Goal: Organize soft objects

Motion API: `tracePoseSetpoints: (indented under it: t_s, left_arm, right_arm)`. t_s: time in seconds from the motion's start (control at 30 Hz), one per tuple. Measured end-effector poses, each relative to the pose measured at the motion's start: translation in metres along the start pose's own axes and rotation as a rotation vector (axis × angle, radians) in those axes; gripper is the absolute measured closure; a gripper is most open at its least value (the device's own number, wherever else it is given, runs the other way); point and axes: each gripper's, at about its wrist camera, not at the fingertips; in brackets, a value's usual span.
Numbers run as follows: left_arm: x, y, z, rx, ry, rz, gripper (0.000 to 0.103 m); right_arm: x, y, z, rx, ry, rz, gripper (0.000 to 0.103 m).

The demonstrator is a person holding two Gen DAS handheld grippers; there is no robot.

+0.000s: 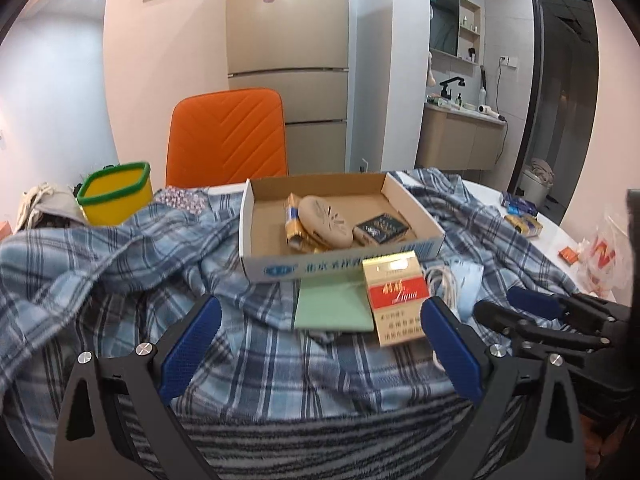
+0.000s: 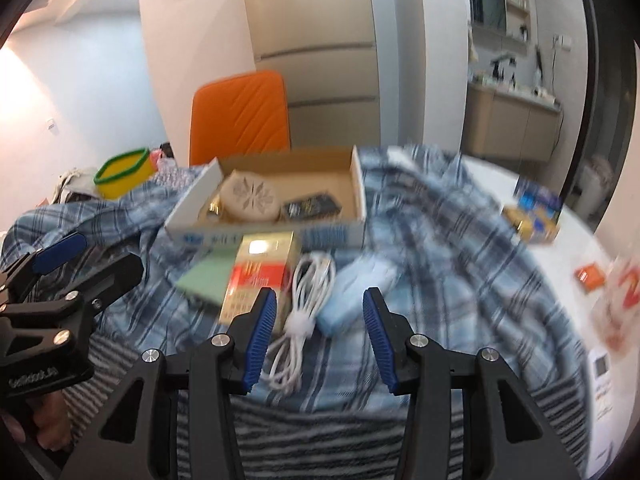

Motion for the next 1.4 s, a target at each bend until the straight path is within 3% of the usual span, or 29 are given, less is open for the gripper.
tracePoseSetpoints:
  t_s: [0.27,0.47,0.73,0.83,0.93,1.1,1.4]
  left_arm:
    - [0.01,-0.005,0.002,0.014,0.02,0.034,0.003]
    - [0.011,-0.012,0.001,0.024,0.02,0.059,0.004]
    - [0.012,-0.012,0.001,0.019,0.022,0.065,0.006]
    - [0.011,-0.011,0.0,0.015,0.014,0.065,0.006]
    - [0.01,-0.009,-0.001,0.012,0.009,0.061,0.006]
    - [0.003,-0.006,-0.005,0.029,0.006,0.061,0.006]
    - [-0.024,-0.023,-0.029,0.075,0.019,0.087,0.006]
  right_arm:
    - [0.01,-0.024,-0.005,-0.068,-0.036,0.112,0.056]
    - [0.014,-0.044,-0.003,-0.077,-0.042,0.204,0.069]
    - [0.017,-0.05,0.001,-0.076,-0.027,0.243,0.076]
    - [0.018,-0.05,0.002,-0.085,-0.019,0.243,0.091]
    - [0.017,-0.043,0.002,-0.07,-0.017,0.207,0.095]
    - [0.012,-0.01,-0.001,-0.06,-0.007,0.049,0.096]
    - [-0.007,0.032,-0.011,0.079,0.065,-0.163,0.096]
Point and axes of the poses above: each gripper's, at about its wrist camera, not at the fingertips, and y roughly against the way its jaws point, z to its left, x to its underside, and after that the axes turned 1 degree about -x, right-handed
